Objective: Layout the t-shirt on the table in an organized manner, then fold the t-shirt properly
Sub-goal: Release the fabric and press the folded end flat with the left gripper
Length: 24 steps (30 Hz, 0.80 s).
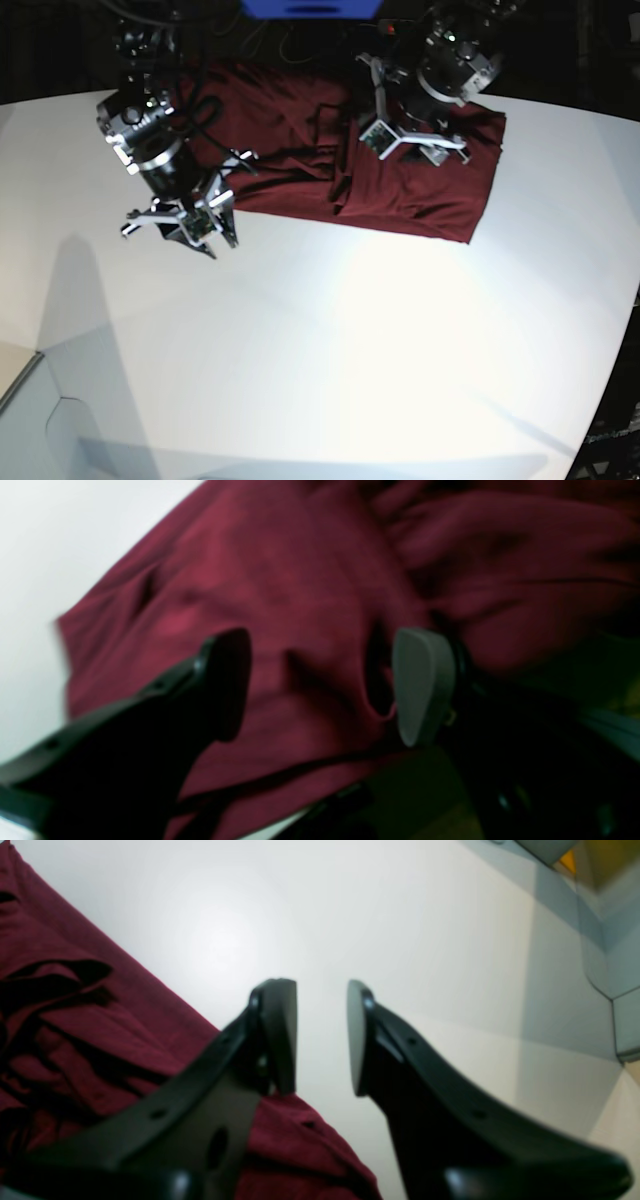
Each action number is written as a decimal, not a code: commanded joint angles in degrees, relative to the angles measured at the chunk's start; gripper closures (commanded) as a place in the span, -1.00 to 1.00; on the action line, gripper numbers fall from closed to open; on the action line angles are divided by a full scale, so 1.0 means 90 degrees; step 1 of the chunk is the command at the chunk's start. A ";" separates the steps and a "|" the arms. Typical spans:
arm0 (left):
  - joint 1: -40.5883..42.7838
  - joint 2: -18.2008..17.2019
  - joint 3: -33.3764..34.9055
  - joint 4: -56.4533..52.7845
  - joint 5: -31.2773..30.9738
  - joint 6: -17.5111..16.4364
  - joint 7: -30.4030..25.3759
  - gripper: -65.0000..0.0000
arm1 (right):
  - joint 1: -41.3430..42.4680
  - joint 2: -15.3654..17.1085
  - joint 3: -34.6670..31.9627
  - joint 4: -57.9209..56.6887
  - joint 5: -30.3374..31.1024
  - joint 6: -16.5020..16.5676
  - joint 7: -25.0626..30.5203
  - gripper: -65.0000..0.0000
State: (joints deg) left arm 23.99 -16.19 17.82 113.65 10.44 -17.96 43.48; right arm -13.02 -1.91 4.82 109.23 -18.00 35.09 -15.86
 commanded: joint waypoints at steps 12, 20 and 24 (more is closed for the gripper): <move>-0.0238 0.0592 -0.1683 0.0262 -0.0158 0.0046 -0.0128 -0.33 | 0.0074 0.0002 0.0026 0.0108 0.0090 0.0003 0.0155 0.44; -0.1010 0.0670 -0.4037 -0.0569 -0.1663 0.0046 -0.0089 -0.33 | 0.0093 -0.0007 0.0026 0.0108 0.0090 0.0003 -0.0734 0.35; -0.1303 0.0445 -0.4252 -0.1243 -0.2190 0.0037 -0.0099 -0.33 | 0.0171 -0.0007 0.0026 0.0108 0.0090 0.0003 -0.1007 0.12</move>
State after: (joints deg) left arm 13.08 -11.77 -20.53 101.41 -8.47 -17.47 43.90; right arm -11.92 -1.91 5.08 109.23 -17.80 35.09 -25.98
